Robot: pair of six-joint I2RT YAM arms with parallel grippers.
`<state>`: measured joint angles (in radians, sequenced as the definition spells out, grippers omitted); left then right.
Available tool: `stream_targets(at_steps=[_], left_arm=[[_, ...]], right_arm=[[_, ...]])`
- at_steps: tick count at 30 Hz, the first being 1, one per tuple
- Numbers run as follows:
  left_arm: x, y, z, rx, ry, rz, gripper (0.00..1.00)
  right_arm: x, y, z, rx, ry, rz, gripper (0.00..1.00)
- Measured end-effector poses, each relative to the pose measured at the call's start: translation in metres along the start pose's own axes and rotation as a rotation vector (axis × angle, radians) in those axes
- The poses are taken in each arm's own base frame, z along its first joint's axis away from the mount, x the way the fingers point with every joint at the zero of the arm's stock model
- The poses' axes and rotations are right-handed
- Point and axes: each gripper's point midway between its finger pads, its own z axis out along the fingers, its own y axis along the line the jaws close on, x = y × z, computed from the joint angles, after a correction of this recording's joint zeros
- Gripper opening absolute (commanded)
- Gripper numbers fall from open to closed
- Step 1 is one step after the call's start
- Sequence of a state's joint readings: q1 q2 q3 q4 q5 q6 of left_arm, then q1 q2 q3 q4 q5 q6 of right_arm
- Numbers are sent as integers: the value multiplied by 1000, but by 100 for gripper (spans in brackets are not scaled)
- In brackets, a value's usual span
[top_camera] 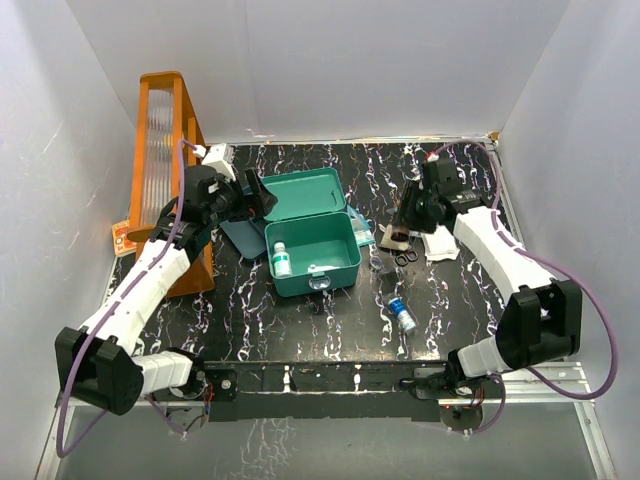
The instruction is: Organize the medicine kit
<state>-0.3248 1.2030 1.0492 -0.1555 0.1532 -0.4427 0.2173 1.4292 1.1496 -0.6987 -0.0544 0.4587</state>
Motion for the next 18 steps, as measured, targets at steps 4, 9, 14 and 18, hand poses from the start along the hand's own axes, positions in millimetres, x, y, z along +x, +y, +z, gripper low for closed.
stream_targets(at_steps=[4, 9, 14, 18], left_arm=[[9, 7, 10, -21, 33, -12, 86], [13, 12, 14, -42, 46, -15, 82], [14, 17, 13, -65, 41, -11, 80], [16, 22, 6, -89, 24, -2, 78]], right_arm=[[-31, 50, -21, -145, -65, 3, 35], [-48, 120, -29, -296, -111, -81, 35], [-2, 174, -15, -376, -41, -222, 35], [42, 200, 1, -390, 32, -322, 35]])
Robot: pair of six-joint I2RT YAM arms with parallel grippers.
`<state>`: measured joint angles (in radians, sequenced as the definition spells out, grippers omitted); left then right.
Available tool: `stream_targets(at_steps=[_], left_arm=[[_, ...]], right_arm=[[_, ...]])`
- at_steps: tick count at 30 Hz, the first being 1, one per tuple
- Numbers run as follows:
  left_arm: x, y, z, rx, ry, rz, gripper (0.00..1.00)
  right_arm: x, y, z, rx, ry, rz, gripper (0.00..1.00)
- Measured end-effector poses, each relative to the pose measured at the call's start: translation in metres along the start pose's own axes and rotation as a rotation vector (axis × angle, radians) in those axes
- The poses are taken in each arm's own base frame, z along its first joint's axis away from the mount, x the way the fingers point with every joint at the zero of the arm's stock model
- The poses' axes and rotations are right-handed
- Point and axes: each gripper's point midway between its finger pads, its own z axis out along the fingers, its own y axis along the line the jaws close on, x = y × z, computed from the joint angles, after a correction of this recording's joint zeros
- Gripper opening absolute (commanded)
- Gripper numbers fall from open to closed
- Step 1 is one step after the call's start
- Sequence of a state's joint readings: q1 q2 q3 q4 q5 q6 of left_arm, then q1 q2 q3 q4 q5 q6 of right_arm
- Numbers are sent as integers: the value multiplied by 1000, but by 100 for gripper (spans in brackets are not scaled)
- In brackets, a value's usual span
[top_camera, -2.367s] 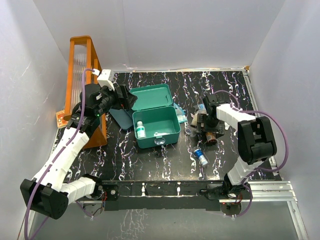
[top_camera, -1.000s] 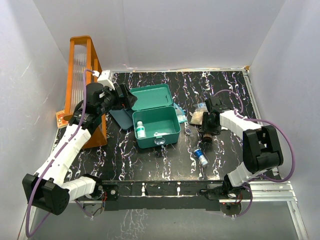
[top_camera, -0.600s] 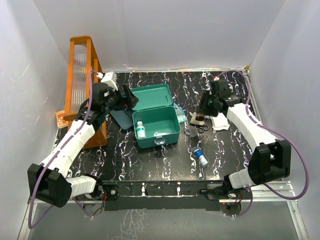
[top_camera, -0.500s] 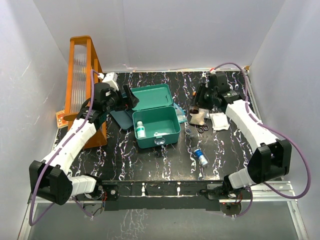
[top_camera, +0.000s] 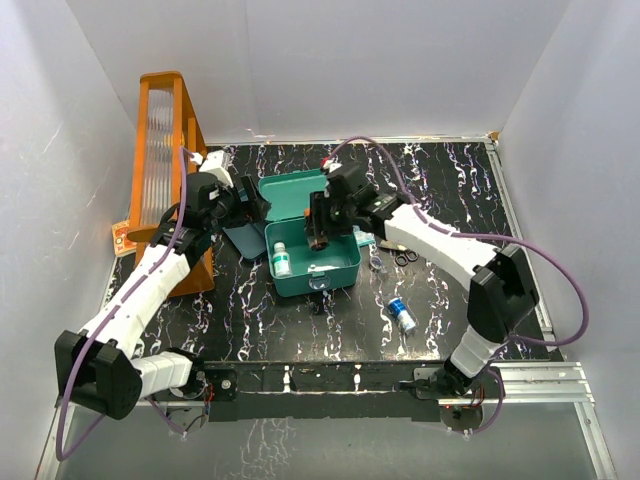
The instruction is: Organize the medicine kit
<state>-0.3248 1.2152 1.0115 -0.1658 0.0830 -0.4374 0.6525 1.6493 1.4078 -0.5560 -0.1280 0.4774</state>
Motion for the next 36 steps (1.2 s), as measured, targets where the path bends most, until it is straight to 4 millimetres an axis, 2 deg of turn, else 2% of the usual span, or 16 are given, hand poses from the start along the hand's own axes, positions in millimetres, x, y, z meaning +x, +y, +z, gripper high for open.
stream_targets(at_steps=[3, 6, 13, 20, 24, 30, 36], left_arm=[[1, 2, -8, -5, -23, -1, 78], [4, 2, -12, 6, -42, -15, 78], [11, -2, -16, 42, -36, -24, 78], [13, -9, -22, 84, -40, -26, 80], [12, -11, -25, 99, -42, -20, 80], [13, -13, -25, 113, -36, -8, 80], [15, -13, -25, 114, -29, 3, 81]], right_arm=[[22, 15, 16, -15, 44, -35, 34], [33, 19, 30, -2, 60, -38, 33], [65, 11, 52, 46, 92, 4, 33], [81, 1, 84, 80, 125, 37, 33], [89, -6, 94, 107, 140, 46, 34], [87, -8, 111, 118, 132, 39, 36], [85, -7, 118, 115, 132, 37, 41]])
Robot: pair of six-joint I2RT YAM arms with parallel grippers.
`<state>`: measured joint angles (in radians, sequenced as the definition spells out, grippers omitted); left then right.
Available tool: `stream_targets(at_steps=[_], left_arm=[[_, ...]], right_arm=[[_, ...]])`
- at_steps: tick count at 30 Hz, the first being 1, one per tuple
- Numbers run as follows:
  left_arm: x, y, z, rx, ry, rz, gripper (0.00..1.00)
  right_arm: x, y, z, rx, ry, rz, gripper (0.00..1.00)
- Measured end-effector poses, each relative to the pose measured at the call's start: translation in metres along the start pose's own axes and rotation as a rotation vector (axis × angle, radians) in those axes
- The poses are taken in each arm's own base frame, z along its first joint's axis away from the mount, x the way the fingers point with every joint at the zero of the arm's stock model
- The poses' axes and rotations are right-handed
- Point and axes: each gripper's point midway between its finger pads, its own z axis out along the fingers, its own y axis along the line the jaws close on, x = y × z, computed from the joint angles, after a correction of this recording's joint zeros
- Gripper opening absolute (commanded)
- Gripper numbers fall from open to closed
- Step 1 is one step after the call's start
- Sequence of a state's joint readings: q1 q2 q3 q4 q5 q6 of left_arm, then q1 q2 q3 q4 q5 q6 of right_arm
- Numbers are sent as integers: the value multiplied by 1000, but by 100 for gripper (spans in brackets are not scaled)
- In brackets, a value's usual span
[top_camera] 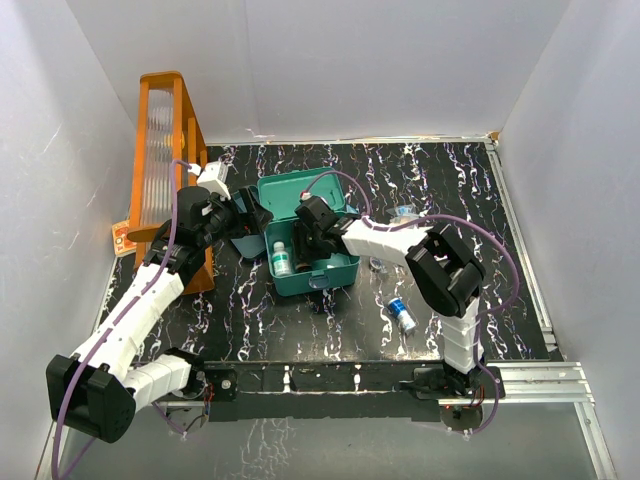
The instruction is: Organize the medicine kit
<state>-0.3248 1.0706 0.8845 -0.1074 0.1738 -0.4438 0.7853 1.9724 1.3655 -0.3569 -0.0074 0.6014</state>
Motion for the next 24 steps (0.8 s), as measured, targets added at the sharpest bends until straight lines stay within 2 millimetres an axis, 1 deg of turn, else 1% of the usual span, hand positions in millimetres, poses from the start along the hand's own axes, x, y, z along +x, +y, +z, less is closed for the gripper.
stream_targets(at_steps=[3, 6, 12, 16, 20, 23, 24], left_arm=[[1, 1, 1, -2, 4, 5, 81], [1, 1, 2, -3, 8, 11, 81], [2, 1, 2, 1, 14, 23, 81], [3, 1, 2, 1, 15, 23, 81], [2, 2, 2, -1, 15, 30, 81], [-3, 0, 1, -2, 7, 36, 81], [-5, -1, 0, -2, 0, 40, 82]], right_arm=[[0, 3, 2, -14, 7, -2, 44], [-1, 7, 4, -31, 8, -6, 50], [-1, 9, 7, -50, 12, -25, 55], [-1, 10, 6, -51, 9, -26, 57], [-7, 13, -1, -60, -10, -26, 59], [-17, 19, -13, -76, -40, -27, 60], [-21, 22, -20, -83, -53, -27, 60]])
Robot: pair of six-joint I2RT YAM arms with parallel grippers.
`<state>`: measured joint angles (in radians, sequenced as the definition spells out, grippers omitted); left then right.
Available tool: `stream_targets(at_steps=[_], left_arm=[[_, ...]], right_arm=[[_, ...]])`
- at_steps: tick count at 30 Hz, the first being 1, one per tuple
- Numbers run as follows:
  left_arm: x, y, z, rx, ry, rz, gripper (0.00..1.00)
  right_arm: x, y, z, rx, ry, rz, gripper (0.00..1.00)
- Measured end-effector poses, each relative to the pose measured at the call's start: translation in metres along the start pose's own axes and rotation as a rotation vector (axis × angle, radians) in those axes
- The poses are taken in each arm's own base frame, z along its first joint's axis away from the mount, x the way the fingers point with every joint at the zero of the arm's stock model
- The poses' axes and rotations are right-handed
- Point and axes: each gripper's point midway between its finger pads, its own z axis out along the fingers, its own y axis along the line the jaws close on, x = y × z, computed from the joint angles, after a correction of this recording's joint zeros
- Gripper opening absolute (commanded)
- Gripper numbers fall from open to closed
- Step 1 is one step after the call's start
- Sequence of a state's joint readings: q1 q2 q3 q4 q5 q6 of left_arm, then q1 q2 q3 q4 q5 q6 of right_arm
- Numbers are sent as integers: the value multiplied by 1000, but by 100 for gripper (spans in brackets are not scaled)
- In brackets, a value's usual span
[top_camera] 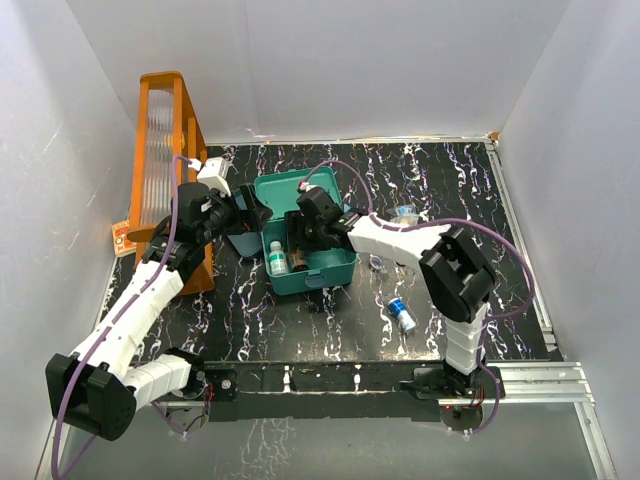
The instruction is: Organize the medicine kit
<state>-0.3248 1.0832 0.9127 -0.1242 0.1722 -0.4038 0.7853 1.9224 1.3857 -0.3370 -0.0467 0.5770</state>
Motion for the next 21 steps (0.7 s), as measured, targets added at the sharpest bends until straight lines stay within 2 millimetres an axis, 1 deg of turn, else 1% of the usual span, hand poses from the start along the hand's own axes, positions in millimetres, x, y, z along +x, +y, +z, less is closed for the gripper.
stream_targets(at_steps=[4, 6, 8, 10, 12, 13, 14, 16, 18, 19, 21], left_arm=[[-12, -2, -2, -4, -30, 12, 84], [-21, -4, -3, -9, -51, 19, 85], [-32, -6, -4, -11, -76, 29, 86], [-43, -9, -4, -11, -95, 38, 87], [-56, -13, -3, -6, -115, 50, 89], [-61, -16, -2, -3, -123, 56, 89], [-65, -17, -1, -1, -129, 62, 91], [-72, -19, 0, 4, -141, 69, 93], [-77, -22, 2, 11, -150, 71, 94], [-79, -23, 3, 14, -153, 71, 95], [-85, -25, 8, 22, -161, 73, 96]], right_arm=[[-16, 7, -25, -3, -46, -2, 63], [-28, 8, -43, 5, -84, -5, 63], [-45, 9, -66, 6, -140, -1, 63], [-64, 4, -86, 11, -200, 18, 63], [-89, -11, -107, 33, -275, 54, 63], [-103, -22, -120, 51, -320, 79, 63], [-113, -32, -129, 66, -352, 100, 63], [-133, -58, -149, 89, -424, 161, 63], [-147, -87, -164, 101, -475, 231, 63], [-150, -102, -168, 108, -488, 264, 63], [-153, -131, -170, 132, -492, 313, 61]])
